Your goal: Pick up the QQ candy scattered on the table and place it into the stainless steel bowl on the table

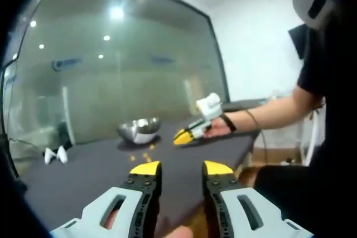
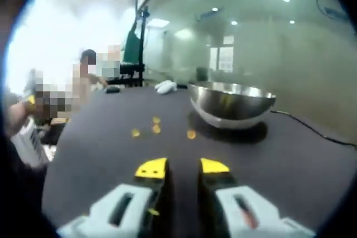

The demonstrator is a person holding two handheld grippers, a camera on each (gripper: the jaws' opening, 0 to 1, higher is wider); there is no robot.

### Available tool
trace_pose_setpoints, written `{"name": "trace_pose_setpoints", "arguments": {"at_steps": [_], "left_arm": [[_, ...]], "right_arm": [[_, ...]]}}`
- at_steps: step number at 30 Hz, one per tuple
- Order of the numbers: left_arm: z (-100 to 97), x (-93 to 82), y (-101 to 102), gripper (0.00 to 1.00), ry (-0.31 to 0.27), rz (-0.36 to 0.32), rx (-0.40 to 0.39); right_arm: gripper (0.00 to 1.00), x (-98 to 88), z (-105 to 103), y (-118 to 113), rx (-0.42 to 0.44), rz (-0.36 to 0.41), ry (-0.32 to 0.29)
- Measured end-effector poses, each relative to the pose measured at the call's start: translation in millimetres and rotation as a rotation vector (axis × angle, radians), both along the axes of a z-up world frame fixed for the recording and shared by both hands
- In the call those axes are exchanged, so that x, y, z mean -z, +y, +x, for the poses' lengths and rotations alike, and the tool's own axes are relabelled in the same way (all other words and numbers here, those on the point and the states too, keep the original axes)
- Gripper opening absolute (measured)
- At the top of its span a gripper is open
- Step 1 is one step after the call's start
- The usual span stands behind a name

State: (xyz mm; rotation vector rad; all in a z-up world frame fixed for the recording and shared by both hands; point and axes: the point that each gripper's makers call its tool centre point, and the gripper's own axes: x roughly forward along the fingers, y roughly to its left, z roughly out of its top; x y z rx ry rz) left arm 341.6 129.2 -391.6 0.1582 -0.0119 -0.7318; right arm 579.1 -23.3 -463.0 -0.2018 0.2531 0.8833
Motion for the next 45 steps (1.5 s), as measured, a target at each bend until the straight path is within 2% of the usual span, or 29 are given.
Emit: {"name": "trace_pose_setpoints", "arguments": {"at_steps": [5, 7, 16, 18, 21, 22, 23, 33, 35, 38, 42, 45], "left_arm": [[-1.4, 1.5, 2.0, 0.31, 0.003, 0.002, -0.003], [-1.6, 1.0, 4.0, 0.31, 0.002, 0.002, -0.007], [-3.0, 0.2, 15.5, 0.31, 0.005, 0.002, -0.038], [-2.9, 0.6, 17.5, 0.31, 0.007, 0.003, -0.044], [-3.0, -0.3, 19.3, 0.3, 0.007, -0.002, -0.049], [-3.1, -0.2, 19.2, 0.3, 0.007, -0.002, -0.048], [-3.1, 0.3, 19.1, 0.3, 0.009, -0.001, -0.047], [-1.7, 0.8, 19.2, 0.3, 0.013, 0.004, -0.047], [-2.4, 0.8, 17.7, 0.3, 0.013, 0.0, -0.04], [-4.0, 0.6, 14.6, 0.3, 0.012, 0.004, -0.028], [-3.4, -1.1, 12.5, 0.3, 0.007, -0.002, -0.018], [-4.3, -3.0, 9.0, 0.3, 0.002, -0.004, -0.006]], "right_arm": [[0.22, 3.5, 18.8, 20.1, -0.012, 0.01, 0.029], [0.22, 5.9, 40.2, 24.8, -0.009, 0.0, 0.028], [0.22, 15.2, 49.2, 55.3, -0.007, -0.034, 0.041], [0.22, 15.3, 54.2, 58.5, 0.005, -0.044, 0.031], [0.21, 15.5, 60.7, 62.9, 0.017, -0.038, 0.053], [0.2, 16.6, 73.3, 61.8, 0.022, -0.029, 0.068], [0.18, 16.7, 76.3, 61.8, 0.03, -0.026, 0.069], [0.09, 14.6, 64.2, 62.6, 0.04, -0.05, 0.02], [0.09, 11.5, 62.0, 58.7, 0.068, -0.043, 0.03], [0.09, -2.1, 54.4, 58.1, 0.065, 0.02, 0.03], [0.09, -16.4, 47.1, 47.7, 0.079, 0.025, 0.0], [0.09, -28.2, 41.6, 34.8, 0.112, 0.063, -0.004]]}}
